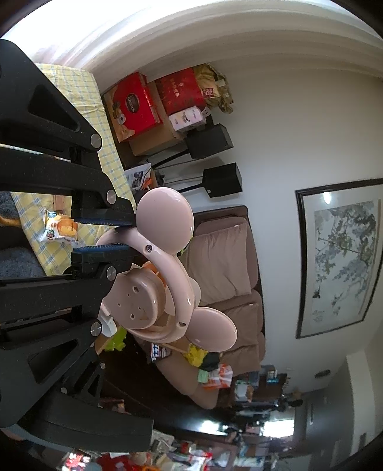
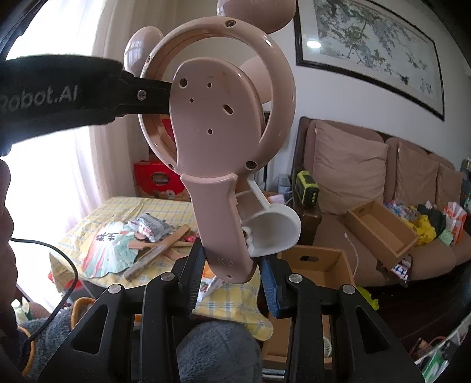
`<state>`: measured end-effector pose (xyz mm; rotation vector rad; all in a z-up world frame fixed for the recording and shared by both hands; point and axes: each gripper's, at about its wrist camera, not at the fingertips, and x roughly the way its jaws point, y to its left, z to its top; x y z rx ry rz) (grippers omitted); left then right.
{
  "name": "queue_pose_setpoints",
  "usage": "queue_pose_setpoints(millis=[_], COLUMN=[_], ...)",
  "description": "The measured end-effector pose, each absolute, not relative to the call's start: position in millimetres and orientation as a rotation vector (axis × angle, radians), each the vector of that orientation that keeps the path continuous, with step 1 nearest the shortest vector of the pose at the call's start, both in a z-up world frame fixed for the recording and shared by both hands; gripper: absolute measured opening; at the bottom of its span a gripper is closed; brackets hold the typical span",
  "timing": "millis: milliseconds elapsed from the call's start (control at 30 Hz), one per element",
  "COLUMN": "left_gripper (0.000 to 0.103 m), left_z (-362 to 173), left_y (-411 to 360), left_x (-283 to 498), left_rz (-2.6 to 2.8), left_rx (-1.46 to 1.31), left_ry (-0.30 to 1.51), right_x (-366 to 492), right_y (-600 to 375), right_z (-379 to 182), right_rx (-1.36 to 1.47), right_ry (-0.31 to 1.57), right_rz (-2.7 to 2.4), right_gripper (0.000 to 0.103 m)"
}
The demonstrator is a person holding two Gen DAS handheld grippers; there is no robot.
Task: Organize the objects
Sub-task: 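Carry the pink fan with both tools toward the cardboard box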
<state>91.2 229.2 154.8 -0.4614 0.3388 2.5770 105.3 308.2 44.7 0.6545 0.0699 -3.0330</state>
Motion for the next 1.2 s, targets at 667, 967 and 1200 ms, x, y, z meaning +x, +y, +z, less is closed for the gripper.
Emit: queue_pose_setpoints(millis=[667,967,1200], left_gripper=[0.01,0.01,0.01], left_z=[149.1,143.5,139.8], left_y=[253.6,269.1,275.3], left_x=[81.7,78.4,70.9], left_rz=[2.525,2.486,2.48], left_rx=[-0.475,-0.487,-0.501], left_ry=[0.355,0.341,0.32], right_x=[102.6,100.9,99.9], right_y=[330.9,346.8,353.1], right_z=[40.7,35.3,32.5], right_rx=[0.704,0.741,0.762], right_ry=[0.039,0.03,0.019], right_rz=[-3.052,-3.082,-3.095], right_gripper=[0.036,0.037,0.037])
